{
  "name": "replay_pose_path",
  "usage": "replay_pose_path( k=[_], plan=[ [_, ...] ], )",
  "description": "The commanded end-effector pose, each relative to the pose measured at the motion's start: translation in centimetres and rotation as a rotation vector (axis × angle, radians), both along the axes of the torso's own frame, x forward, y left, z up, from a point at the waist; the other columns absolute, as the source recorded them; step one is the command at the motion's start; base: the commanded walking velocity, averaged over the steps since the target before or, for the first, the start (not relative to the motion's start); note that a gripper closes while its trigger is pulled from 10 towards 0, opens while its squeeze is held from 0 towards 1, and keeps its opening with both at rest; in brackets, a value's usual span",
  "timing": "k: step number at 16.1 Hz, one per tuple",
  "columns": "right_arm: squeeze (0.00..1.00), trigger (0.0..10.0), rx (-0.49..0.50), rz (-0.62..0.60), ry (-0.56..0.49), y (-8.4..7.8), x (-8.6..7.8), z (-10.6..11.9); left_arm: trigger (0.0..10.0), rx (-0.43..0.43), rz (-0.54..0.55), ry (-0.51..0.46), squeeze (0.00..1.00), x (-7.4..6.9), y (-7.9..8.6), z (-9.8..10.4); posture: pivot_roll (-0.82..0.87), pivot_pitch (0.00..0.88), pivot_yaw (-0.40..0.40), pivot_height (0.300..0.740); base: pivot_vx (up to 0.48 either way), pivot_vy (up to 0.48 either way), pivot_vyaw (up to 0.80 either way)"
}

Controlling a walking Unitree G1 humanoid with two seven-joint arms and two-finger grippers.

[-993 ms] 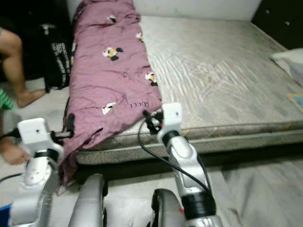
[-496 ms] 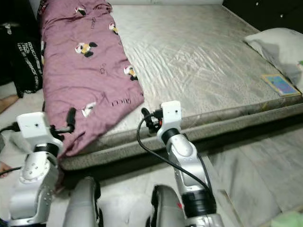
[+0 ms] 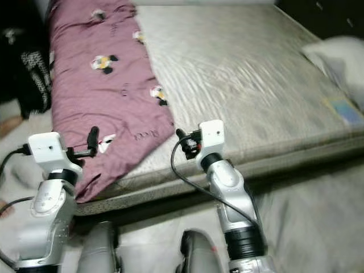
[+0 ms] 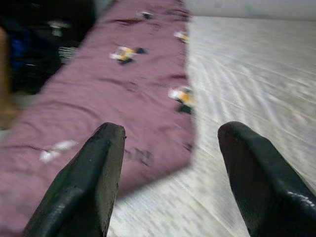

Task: Clean up the room

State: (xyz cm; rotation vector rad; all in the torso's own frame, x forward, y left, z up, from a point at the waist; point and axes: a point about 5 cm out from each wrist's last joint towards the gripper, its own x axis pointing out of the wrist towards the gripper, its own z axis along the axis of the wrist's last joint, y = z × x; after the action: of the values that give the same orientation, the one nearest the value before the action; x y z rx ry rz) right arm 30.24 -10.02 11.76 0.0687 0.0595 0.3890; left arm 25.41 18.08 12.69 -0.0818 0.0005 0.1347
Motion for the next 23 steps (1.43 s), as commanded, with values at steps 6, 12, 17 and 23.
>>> replay_pose_path(
  k=[6, 12, 17, 23],
  plan=[
    [0.0, 10.0, 0.004, 0.029, -0.013, 0.6, -0.1, 0.3, 10.0, -0.002, 0.016, 0.015, 0.0, -0.1, 0.4, -0.3, -0.03, 0.064, -0.093, 0.628, 0.249, 0.0, 0.29],
    [0.0, 10.0, -0.001, 0.025, 0.006, 0.5, -0.4, 0.0, 10.0, -0.008, 0.031, 0.047, 0.0, -0.1, 0.5, -0.7, -0.04, 0.073, -0.095, 0.628, 0.0, 0.0, 0.08],
    [0.0, 10.0, 0.014, 0.001, 0.014, -0.2, -0.9, 0.2, 10.0, -0.018, 0.074, 0.084, 0.0, 0.6, 2.2, -1.2, -0.06, 0.1, -0.091, 0.598, 0.0, 0.0, 0.0],
    [0.0, 10.0, -0.003, -0.001, 0.035, -0.6, -1.2, 0.0, 10.0, -0.038, 0.064, 0.054, 0.0, 1.3, 2.4, -0.6, -0.07, 0.119, -0.096, 0.579, 0.0, 0.0, 0.0]
  ],
)
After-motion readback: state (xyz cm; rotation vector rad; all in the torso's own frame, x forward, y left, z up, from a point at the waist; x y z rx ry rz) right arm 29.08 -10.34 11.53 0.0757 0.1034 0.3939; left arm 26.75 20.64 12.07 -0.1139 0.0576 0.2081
